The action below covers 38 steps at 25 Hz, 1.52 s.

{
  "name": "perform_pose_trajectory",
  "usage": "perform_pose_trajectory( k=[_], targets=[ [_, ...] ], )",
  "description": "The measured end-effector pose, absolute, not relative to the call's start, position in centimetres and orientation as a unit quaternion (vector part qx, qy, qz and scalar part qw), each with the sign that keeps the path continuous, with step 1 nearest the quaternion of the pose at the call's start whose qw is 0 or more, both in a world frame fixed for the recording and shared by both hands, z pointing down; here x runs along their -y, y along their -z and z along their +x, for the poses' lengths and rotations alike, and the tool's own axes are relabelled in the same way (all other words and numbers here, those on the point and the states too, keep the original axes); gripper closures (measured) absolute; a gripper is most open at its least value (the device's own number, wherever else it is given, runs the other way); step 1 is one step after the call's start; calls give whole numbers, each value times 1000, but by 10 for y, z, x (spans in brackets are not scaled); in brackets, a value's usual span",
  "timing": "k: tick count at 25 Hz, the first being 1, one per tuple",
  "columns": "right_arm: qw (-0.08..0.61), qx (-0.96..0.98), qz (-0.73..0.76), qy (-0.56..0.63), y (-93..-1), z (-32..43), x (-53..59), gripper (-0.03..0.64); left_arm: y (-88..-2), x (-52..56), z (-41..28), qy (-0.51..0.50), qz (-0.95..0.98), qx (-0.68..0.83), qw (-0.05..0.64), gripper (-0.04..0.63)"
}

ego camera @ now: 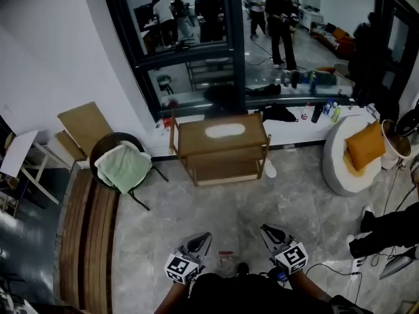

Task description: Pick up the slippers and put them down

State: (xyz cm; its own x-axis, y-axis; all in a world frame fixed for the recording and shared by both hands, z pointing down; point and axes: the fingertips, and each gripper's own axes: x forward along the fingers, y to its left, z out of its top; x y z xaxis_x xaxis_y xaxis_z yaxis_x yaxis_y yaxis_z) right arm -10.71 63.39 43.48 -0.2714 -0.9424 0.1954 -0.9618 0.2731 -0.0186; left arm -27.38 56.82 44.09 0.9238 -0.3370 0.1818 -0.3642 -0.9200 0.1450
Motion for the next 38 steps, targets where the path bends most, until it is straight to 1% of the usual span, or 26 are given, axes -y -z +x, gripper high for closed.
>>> perform_pose_trajectory(
  k=[6, 13, 15, 19, 23, 26, 31, 38],
  targets=[
    [81, 795, 598, -70, -445, -86, -570, 581, -451, -508, -249, -78, 975, 179, 101, 583],
    [87, 782, 614, -64, -450, -70, -454, 580, -463, -389, -230, -66, 979, 163, 104, 583],
    [86, 775, 622, -65, -445, -65, -417, 580, -460, -352, -223, -66, 981, 155, 96, 583],
    [85, 775, 625, -46, -424, -66, -348, 581, -444, -276, -218, -66, 986, 145, 58, 583],
    [98, 767, 633, -26, -417, -59, -296, 580, -444, -201, -226, -60, 983, 163, 60, 583],
    [101, 757, 645, -22, -411, -42, -275, 580, -445, -166, -224, -61, 982, 168, 65, 583],
    [105, 742, 661, -34, -419, -7, -248, 580, -454, -135, -199, -66, 982, 160, 72, 583],
    [101, 755, 646, -53, -450, 60, -179, 580, -471, -72, -140, -79, 977, 183, 80, 583]
  ],
)
